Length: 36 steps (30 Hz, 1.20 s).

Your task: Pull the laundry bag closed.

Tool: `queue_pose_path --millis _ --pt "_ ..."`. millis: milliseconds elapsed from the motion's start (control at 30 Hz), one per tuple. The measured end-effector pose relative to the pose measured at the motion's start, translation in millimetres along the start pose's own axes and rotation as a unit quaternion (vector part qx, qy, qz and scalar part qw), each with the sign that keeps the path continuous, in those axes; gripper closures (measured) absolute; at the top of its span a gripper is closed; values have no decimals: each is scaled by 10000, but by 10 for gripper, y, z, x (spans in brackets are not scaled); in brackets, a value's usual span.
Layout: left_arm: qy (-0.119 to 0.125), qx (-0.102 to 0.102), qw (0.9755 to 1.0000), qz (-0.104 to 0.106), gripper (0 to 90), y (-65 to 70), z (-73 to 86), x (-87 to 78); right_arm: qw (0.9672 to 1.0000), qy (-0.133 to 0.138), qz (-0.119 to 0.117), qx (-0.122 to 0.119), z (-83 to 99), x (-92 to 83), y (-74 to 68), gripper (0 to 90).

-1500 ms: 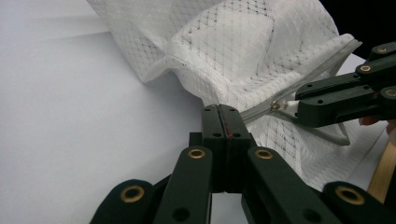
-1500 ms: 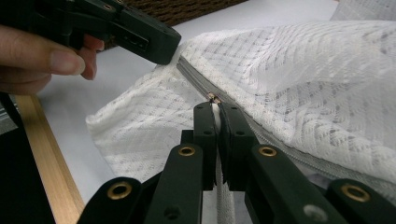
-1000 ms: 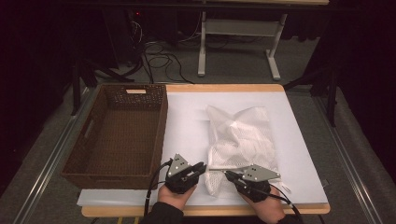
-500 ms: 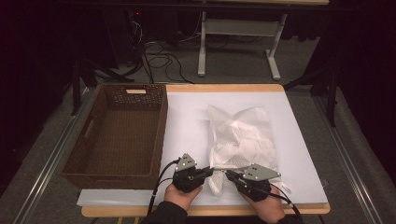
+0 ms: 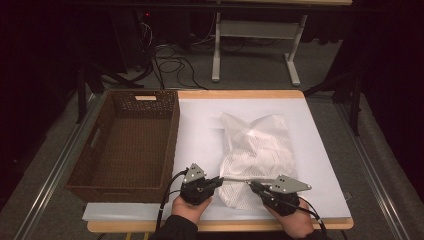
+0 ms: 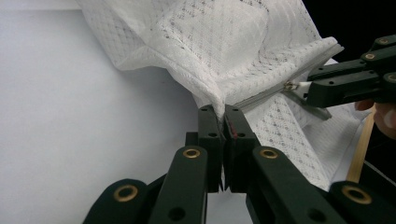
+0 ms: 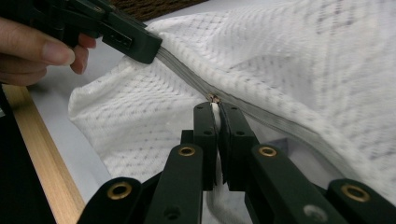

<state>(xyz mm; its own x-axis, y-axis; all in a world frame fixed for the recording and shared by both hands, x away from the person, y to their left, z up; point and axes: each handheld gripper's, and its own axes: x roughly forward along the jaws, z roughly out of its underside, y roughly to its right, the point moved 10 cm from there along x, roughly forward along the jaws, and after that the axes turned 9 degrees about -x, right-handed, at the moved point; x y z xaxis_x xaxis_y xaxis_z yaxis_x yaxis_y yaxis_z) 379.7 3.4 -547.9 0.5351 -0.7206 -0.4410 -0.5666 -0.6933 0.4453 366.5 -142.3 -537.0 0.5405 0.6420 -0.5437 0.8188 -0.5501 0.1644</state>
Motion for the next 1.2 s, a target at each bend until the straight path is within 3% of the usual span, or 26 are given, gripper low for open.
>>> queue_pose_path --millis 567,1200 --pt "-15 44 9999 -139 871 -48 -2 -18 9997 -35 214 148 172 -300 205 877" --pt "-86 26 9997 -247 871 -102 9 -29 9967 -176 566 553 494 -642 555 876"
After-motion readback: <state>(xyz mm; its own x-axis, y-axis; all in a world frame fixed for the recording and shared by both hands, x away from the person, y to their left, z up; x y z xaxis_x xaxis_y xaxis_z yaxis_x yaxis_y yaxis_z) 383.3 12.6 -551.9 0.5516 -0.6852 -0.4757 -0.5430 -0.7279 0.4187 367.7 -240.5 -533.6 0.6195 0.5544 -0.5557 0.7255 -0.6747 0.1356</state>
